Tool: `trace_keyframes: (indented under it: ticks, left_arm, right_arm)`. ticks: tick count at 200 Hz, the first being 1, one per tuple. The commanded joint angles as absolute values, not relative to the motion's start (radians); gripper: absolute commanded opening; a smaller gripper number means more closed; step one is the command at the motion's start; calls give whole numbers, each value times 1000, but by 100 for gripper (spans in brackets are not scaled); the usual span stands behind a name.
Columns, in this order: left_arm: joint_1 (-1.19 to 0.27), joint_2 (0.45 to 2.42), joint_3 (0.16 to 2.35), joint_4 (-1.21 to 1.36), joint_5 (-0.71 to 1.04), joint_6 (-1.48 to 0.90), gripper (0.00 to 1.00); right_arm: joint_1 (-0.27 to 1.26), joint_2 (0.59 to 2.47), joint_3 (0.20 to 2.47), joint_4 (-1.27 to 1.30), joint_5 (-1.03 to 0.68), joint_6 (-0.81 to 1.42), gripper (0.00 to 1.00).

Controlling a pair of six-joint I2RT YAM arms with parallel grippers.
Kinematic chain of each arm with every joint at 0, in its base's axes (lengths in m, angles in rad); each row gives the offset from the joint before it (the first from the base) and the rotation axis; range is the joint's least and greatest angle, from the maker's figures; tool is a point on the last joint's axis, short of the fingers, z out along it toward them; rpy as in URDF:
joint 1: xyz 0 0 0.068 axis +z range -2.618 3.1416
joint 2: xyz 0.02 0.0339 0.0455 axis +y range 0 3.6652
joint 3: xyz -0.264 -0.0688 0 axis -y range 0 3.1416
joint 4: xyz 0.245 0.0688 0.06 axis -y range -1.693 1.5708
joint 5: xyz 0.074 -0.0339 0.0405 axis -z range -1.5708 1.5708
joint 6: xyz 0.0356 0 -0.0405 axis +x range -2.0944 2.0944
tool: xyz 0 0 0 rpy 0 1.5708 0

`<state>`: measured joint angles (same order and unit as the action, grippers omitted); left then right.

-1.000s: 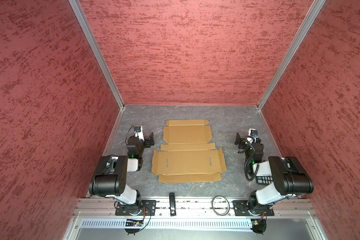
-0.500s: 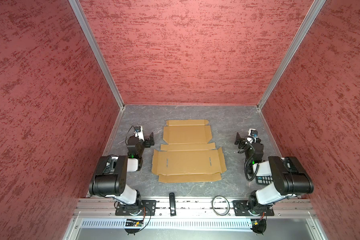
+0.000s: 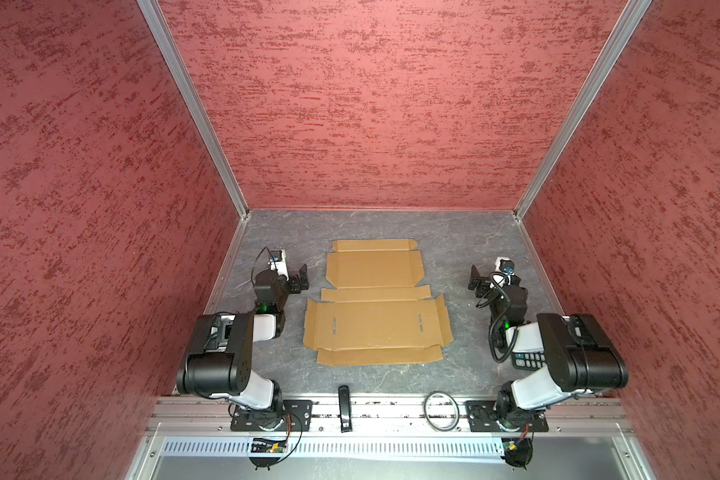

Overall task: Fold the paper box
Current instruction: 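Move both grippers forward to the side edges of the cardboard blank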

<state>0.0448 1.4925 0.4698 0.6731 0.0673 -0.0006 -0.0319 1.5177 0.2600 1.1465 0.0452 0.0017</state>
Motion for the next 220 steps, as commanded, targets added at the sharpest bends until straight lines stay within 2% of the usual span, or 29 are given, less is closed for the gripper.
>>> trace_keyframes:
  ticks: [1, 29, 45, 58, 76, 110, 147, 166, 191, 220]
  left_arm:
    - [54, 1423, 634, 294, 36, -39, 100]
    - [67, 1416, 805, 41, 84, -118, 99]
    - [94, 1415, 841, -1, 207, -181, 100]
    - [102, 1401, 842, 1, 268, -217, 100]
    - [91, 1379, 840, -16, 301, -237, 100]
    - [29, 1356, 856, -91, 281, -242, 99]
    - [-24, 1357, 867, -123, 265, -237, 100]
    - [-43, 1357, 872, -127, 272, -239, 100]
    - [-69, 1387, 913, -174, 273, -222, 100]
    - [-84, 1452, 977, -271, 281, -209, 100]
  right_arm:
    - [-34, 1378, 239, 1082, 71, 20, 99]
    - [-37, 1173, 340, 683, 133, 163, 99]
    - [-35, 1137, 471, 403, 35, 210, 99]
    - [-35, 1136, 541, 291, -78, 258, 99]
    - [-12, 1112, 562, 230, -106, 323, 99]
    - [92, 1051, 623, 43, 34, 330, 99]
    - [276, 1088, 733, -129, 191, 304, 99]
    - [316, 1130, 764, -123, 161, 328, 99]
    - [324, 1201, 769, -86, 42, 399, 99]
    - [392, 1260, 806, -124, 90, 419, 99]
